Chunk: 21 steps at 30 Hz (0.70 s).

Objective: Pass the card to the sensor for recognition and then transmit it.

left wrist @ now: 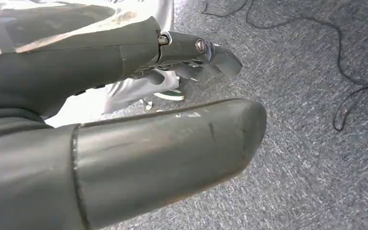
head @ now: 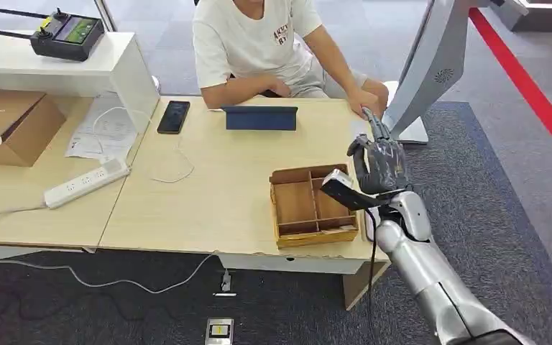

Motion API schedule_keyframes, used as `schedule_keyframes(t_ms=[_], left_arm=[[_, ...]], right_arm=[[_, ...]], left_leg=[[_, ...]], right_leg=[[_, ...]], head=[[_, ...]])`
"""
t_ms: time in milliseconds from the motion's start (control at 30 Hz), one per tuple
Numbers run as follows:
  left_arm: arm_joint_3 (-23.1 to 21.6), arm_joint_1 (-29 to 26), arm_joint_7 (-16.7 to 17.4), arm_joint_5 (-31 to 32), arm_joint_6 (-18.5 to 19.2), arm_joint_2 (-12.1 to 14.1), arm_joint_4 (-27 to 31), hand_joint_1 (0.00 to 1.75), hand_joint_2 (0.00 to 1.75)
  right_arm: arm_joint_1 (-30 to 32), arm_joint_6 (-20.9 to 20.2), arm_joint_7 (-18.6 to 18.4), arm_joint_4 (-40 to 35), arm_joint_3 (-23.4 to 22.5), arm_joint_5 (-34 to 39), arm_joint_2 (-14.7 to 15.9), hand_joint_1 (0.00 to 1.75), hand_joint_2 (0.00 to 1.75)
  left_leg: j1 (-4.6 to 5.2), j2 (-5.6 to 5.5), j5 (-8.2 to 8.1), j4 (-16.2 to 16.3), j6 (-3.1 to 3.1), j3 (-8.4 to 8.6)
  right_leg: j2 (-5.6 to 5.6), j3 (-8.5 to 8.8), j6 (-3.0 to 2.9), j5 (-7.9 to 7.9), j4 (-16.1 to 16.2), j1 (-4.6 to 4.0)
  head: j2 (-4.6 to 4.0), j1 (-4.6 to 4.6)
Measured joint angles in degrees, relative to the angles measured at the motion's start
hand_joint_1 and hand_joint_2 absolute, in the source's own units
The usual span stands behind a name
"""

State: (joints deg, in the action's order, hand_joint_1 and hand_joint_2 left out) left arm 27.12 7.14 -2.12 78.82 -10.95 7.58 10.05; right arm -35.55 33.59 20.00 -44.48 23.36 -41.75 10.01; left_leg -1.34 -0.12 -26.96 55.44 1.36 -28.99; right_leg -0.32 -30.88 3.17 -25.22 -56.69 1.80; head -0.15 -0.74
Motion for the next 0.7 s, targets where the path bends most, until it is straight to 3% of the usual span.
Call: schedule_keyframes(t_ms=[100, 233, 333, 533, 700], left_arm=[[-0.1, 0.0, -0.1, 0.1, 0.0, 0.0, 0.0, 0.0, 0.0], [-0.2, -0.1, 0.1, 0.0, 0.1, 0.0, 0.0, 0.0, 0.0], [-0.2, -0.1, 0.1, 0.0, 0.1, 0.0, 0.0, 0.0, 0.0], [-0.3, -0.1, -0.8, 0.1, 0.4, 0.2, 0.0, 0.0, 0.0], [-0.4, -0.1, -0.9, 0.1, 0.6, 0.3, 0.0, 0.0, 0.0]], right_arm=[[0.0, -0.5, 0.0, -1.4, -0.8, 0.3, 0.3, 0.0, 1.75], [1.3, -4.1, 0.0, -3.4, -1.7, 2.8, 0.6, 0.0, 1.75], [2.3, -8.3, 0.3, -4.5, -2.1, 5.5, 0.6, 0.0, 1.75], [5.7, -22.0, 1.2, -8.7, -2.6, 12.0, 2.4, 0.0, 1.75], [8.6, -27.5, 1.0, -11.7, -2.6, 13.4, 4.2, 0.0, 1.75]], left_leg=[[0.0, 0.01, 0.0, 0.0, 0.0, -0.01], [0.0, 0.0, 0.0, 0.0, 0.0, -0.01], [0.0, 0.0, 0.0, 0.0, 0.0, 0.0], [0.0, 0.0, -0.01, 0.0, 0.0, -0.01], [0.0, 0.01, -0.01, 0.0, 0.0, -0.03]], right_leg=[[0.0, -0.01, 0.0, 0.0, 0.0, 0.0], [0.0, 0.0, 0.0, 0.0, 0.0, 0.0], [0.0, -0.01, 0.0, 0.0, 0.0, 0.0], [0.0, -0.01, 0.0, 0.0, 0.0, 0.0], [0.0, -0.03, 0.0, -0.01, 0.0, 0.0]], head=[[0.0, 0.0], [0.0, 0.0], [0.0, 0.0], [0.0, -0.02], [0.0, 0.0]])
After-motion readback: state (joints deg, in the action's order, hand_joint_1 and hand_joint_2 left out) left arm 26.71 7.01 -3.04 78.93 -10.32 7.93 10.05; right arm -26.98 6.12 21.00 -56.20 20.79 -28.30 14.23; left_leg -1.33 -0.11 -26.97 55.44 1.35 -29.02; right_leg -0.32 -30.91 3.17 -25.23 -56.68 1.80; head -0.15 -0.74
